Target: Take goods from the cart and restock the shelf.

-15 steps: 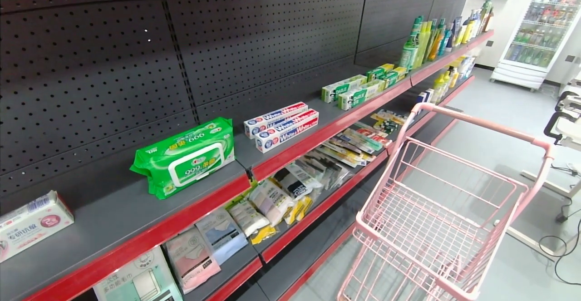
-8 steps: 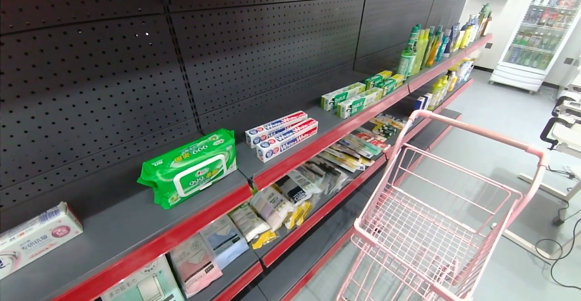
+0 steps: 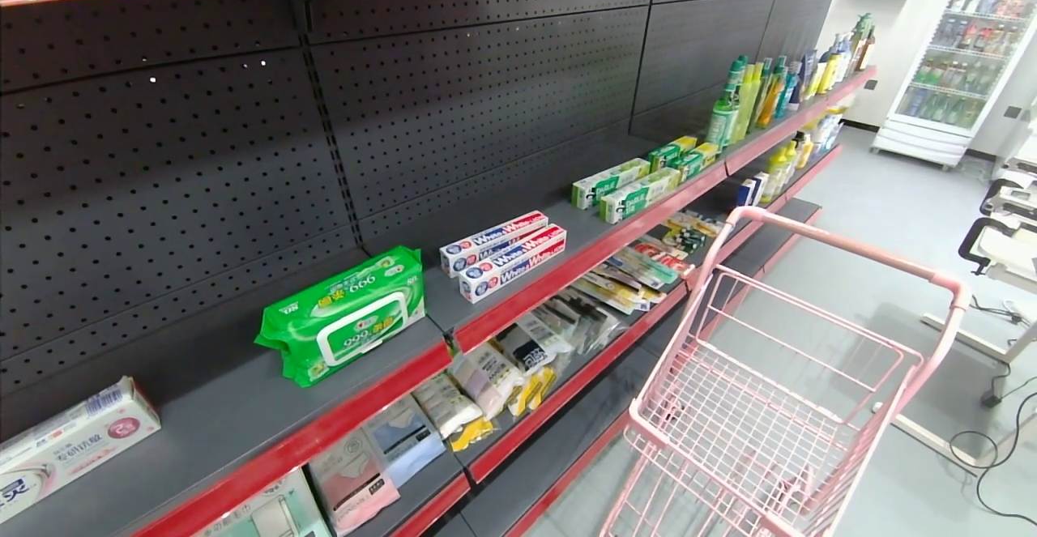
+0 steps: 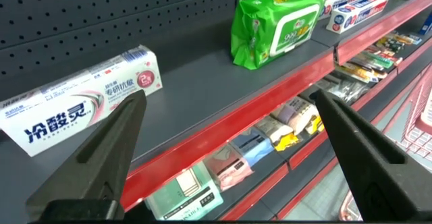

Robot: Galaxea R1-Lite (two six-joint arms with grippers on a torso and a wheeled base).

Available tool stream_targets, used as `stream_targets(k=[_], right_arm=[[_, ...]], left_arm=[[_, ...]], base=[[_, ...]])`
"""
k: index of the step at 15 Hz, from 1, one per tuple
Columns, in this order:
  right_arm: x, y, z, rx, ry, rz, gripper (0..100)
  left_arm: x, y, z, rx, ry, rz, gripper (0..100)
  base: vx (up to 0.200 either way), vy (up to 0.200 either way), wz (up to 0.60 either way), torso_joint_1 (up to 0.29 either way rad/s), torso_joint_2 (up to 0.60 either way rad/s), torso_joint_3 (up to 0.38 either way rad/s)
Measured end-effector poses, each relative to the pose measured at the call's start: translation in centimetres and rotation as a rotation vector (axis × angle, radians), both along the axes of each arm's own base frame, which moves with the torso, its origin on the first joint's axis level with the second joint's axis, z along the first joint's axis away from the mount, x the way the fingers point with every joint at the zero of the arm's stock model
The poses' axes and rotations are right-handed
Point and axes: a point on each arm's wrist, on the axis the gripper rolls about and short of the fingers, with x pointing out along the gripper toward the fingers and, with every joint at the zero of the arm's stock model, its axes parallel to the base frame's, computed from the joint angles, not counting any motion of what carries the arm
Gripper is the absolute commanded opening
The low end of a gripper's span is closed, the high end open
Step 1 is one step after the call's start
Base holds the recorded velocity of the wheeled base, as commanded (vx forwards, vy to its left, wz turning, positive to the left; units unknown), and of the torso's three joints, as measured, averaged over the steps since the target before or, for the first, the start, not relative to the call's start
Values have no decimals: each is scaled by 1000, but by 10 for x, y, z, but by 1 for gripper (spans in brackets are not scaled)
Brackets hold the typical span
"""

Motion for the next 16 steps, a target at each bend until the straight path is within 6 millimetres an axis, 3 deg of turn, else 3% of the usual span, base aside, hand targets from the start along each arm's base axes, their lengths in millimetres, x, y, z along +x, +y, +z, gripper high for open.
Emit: stream_targets(k=[6,16], right_arm=[[3,0,-1,-7,18,7,0],[4,0,-3,-34,36,11,0]], left_arm=[[0,0,0,1,0,0,100],[0,0,0,1,0,-1,100]], base=[[0,0,0,92,-181,-96],[0,0,0,0,0,0]])
